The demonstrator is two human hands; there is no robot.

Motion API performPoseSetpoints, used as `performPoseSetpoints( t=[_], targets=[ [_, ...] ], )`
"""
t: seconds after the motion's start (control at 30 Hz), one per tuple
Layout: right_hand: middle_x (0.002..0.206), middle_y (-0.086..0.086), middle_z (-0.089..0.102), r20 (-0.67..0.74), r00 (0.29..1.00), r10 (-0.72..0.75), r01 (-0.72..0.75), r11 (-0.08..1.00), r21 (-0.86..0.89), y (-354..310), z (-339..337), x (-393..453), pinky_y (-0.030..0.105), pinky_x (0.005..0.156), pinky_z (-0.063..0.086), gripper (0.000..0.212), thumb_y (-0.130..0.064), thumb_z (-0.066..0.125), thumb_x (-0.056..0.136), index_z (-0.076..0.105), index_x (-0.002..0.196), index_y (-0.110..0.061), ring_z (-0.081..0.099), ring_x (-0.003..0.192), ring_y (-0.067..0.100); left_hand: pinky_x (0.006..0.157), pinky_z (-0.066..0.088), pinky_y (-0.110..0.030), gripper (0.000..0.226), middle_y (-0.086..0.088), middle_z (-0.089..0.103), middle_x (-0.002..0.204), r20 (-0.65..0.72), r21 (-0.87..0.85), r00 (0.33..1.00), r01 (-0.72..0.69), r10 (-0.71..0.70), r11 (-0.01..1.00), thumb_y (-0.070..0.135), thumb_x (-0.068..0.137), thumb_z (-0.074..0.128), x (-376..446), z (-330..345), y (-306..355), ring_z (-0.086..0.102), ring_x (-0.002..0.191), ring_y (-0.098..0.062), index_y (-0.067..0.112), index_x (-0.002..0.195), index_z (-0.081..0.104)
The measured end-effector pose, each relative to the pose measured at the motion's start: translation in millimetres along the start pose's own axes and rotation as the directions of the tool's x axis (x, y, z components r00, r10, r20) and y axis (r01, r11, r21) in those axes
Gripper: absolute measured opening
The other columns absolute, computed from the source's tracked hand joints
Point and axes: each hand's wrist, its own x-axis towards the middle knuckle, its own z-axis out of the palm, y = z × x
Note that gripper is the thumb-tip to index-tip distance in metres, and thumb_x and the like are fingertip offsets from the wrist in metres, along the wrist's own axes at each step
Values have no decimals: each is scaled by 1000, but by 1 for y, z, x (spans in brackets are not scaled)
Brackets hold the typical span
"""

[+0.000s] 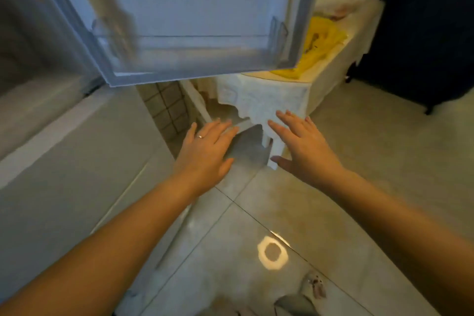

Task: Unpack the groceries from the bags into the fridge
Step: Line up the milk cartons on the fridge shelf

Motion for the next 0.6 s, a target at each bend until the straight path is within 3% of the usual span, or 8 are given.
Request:
performPoseSetpoints(
  t=[0.17, 0.37, 0.6],
  targets=[
    [148, 14, 35, 88, 983, 160, -151, 984, -95, 118, -22, -65, 55, 110, 25, 79, -35, 76, 74, 39, 141, -14, 29, 138, 32, 104, 29, -58, 66, -8, 48, 140, 56, -114, 993, -102, 109, 988, 32, 78, 73, 80, 58, 103, 43, 130, -29, 14, 136, 47],
    [151, 12, 28, 164, 945, 282, -263, 956, -126, 248, -47, -115, 49, 113, 17, 77, -39, 70, 80, 33, 144, -15, 21, 142, 29, 110, 22, -56, 63, -6, 40, 146, 115, -197, 981, -131, 155, 972, 36, 85, 64, 170, 111, 211, 33, 137, -27, 17, 140, 40],
    [154, 10, 24, 190, 913, 362, -351, 932, -90, 366, -57, -107, 45, 115, 12, 78, -40, 68, 81, 29, 146, -17, 17, 143, 26, 110, 20, -53, 63, -4, 39, 147, 173, -232, 971, -123, 165, 965, 37, 86, 62, 259, 152, 272, 32, 137, -25, 18, 142, 38]
  ],
)
